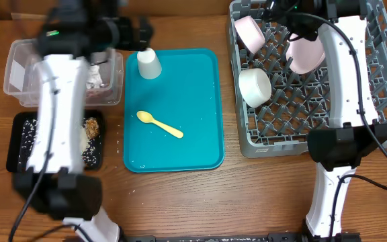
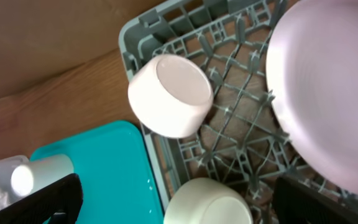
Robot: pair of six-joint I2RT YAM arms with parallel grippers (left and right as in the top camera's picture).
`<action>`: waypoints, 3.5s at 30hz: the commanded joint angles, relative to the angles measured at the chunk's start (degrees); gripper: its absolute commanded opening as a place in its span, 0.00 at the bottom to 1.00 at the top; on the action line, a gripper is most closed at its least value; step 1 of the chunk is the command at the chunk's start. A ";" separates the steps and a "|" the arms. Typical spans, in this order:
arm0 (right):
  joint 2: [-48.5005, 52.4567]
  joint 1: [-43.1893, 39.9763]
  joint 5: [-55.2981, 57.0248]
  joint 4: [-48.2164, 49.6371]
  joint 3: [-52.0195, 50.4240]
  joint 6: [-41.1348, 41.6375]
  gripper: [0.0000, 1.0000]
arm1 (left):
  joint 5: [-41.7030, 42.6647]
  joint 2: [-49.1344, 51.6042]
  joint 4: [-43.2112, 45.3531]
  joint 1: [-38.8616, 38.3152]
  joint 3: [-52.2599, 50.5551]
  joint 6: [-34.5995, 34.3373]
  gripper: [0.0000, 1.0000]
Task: Sort waste into correct bins and load items into the dishwasher
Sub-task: 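Reach the left gripper to the white cup and grasp it, then move the white cup to the tray center and release it, then lower the right gripper onto the white cup and grasp it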
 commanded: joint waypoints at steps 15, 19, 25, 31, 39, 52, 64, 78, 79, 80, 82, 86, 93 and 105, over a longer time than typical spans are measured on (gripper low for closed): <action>-1.11 0.83 -0.50 -5.46 0.81 -5.07 1.00 | -18.47 22.16 7.85 -4.96 1.01 4.11 1.00; -1.11 0.83 -0.52 -5.49 0.81 -5.05 1.00 | -18.47 24.85 9.31 -5.09 1.01 4.09 1.00; -1.11 0.83 -0.50 -5.44 0.81 -5.07 1.00 | -18.51 26.99 8.96 -5.01 1.01 3.43 0.98; -1.11 0.83 -0.52 -5.14 0.81 -5.05 1.00 | -18.38 26.91 9.05 -5.14 1.01 2.93 0.82; -1.11 0.85 -0.59 -5.27 0.81 -5.05 1.00 | -17.99 26.88 5.53 -5.90 1.03 0.68 0.65; -1.11 2.62 -1.16 -6.10 0.81 -5.05 1.00 | -1.66 26.91 -14.29 -9.35 4.42 -2.19 0.56; -1.11 3.58 -1.16 -7.69 0.81 -5.07 1.00 | -8.63 26.91 -22.91 -16.85 4.61 -2.21 1.00; -1.11 6.29 -3.34 -11.30 -0.17 -6.34 1.00 | -11.61 26.88 -40.44 -12.70 35.17 -9.46 1.00; -1.09 7.28 -3.32 -11.96 -0.63 -6.36 1.00 | -11.61 26.88 -41.38 -11.47 37.97 -11.39 1.00; -0.98 9.18 -3.28 -12.52 -1.99 -6.58 1.00 | -11.34 26.88 -41.99 -9.18 41.55 -13.97 1.00; -0.98 11.65 -3.30 -12.35 -4.07 -6.60 1.00 | -10.78 26.88 -41.90 -6.45 44.22 -15.65 1.00; -0.96 17.79 -3.26 -10.25 -9.94 -7.76 1.00 | -10.56 26.91 -41.16 -1.09 45.24 -20.11 1.00; -0.96 25.16 -2.91 -2.93 -22.45 -8.07 1.00 | -10.58 26.91 -40.72 3.52 45.09 -20.41 1.00; -0.96 30.29 1.99 11.19 -34.07 -7.61 0.99 | -10.78 26.91 -40.70 4.35 45.09 -20.41 1.00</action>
